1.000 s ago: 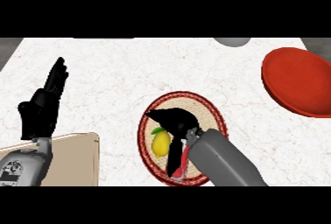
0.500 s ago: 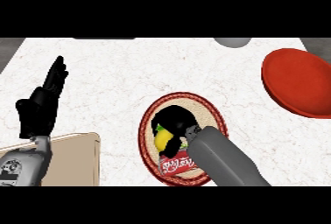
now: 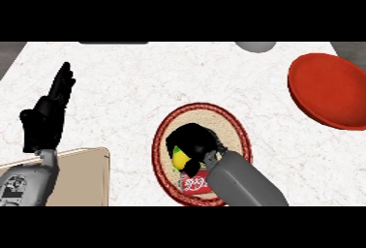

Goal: Pick the lemon from the placemat and place it in the bowl

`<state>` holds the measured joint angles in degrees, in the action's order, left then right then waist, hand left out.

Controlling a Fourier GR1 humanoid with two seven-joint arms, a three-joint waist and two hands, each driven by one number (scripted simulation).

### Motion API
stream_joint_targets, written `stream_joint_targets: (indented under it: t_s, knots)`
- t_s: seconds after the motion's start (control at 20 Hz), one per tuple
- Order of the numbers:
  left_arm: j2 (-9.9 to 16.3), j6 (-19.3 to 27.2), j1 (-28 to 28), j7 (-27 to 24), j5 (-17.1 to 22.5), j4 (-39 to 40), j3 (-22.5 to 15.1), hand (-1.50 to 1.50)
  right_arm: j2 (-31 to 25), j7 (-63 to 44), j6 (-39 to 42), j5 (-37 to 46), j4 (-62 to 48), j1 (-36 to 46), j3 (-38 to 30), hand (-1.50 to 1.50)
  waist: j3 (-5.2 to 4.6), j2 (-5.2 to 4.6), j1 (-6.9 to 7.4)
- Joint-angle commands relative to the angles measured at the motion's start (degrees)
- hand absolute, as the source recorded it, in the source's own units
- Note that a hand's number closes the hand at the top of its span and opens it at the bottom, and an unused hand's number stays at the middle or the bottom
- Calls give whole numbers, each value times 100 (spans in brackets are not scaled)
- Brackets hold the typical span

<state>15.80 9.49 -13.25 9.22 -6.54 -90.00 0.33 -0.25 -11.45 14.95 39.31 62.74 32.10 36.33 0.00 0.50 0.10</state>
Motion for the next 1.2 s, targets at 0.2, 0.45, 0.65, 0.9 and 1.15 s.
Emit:
stream_joint_targets:
  t_s: [0.2, 0.45, 0.65, 0.9, 1.15]
  knots:
    - [-185, 155, -177, -33, -201, 226, -30, 0, 25, -1982, -1008, 422, 1815, -1326, 751, 150, -1, -30, -102]
    - [65, -59, -18, 192, -15, -130, 146, 0, 24, -2499, -1683, 199, 3473, -1608, 535, 150, 3, 1, -144]
    - [-87, -2, 315, 122, -50, -323, 46, 0, -209, -2822, -1847, 650, 4698, -1978, 260, 150, 2, 2, -150]
    - [-55, -76, 303, -117, -60, -115, 128, 0, -385, -3729, -1808, 1578, 5676, -2289, 168, 150, -3, -17, -112]
    - [-200, -63, -53, -19, -90, 124, 103, 0, -584, -3635, -1557, 1214, 5791, -1861, -1208, 150, 0, -50, -64]
